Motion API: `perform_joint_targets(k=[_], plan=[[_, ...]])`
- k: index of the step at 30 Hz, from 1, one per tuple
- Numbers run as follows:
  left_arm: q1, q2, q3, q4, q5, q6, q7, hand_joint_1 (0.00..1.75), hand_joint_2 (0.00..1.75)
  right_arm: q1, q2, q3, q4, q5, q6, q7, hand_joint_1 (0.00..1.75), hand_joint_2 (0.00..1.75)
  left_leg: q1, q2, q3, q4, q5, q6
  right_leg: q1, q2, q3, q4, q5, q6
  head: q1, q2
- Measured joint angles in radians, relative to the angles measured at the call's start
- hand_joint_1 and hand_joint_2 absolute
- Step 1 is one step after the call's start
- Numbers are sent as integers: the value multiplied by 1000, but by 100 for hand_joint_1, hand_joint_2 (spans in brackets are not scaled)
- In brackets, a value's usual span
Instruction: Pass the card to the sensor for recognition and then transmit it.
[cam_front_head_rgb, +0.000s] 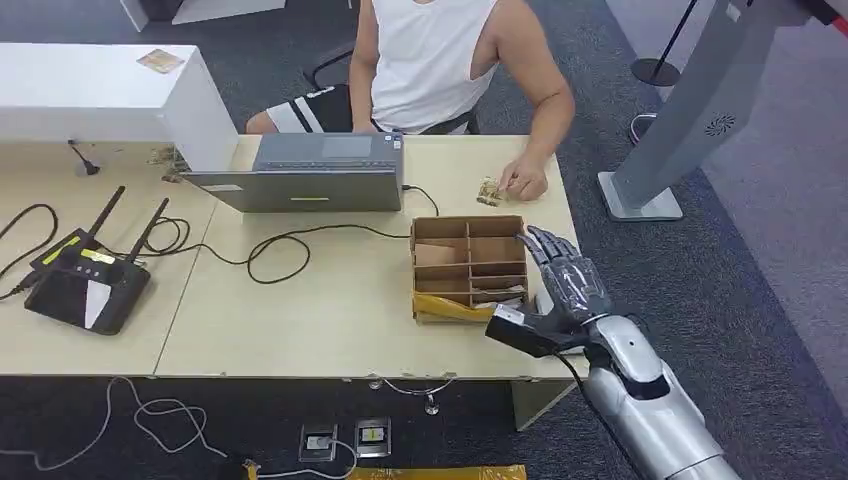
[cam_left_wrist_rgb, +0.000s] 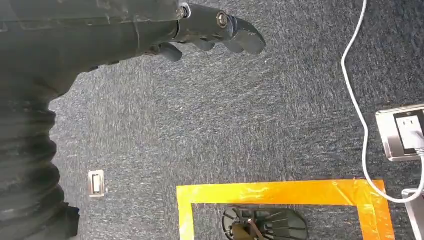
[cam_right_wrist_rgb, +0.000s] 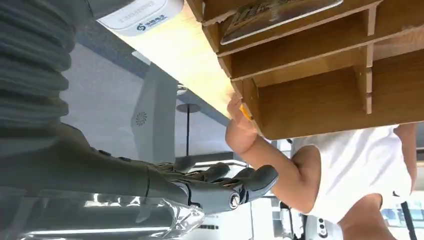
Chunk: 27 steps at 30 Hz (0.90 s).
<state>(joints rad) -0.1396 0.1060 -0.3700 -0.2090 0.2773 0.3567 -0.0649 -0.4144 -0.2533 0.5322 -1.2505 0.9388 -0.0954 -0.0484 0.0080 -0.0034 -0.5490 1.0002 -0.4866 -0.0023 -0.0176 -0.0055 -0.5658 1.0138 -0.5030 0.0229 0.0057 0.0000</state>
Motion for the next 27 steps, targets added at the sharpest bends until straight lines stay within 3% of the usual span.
perform_joint_targets(k=[27], plan=[[-27, -1, -29, 0, -12, -10, 16, 0, 175, -76, 68, 0, 161, -3, -24, -76, 0, 175, 0, 0, 0, 0, 0, 0, 0, 0, 0, 0, 0, 0, 0, 0]])
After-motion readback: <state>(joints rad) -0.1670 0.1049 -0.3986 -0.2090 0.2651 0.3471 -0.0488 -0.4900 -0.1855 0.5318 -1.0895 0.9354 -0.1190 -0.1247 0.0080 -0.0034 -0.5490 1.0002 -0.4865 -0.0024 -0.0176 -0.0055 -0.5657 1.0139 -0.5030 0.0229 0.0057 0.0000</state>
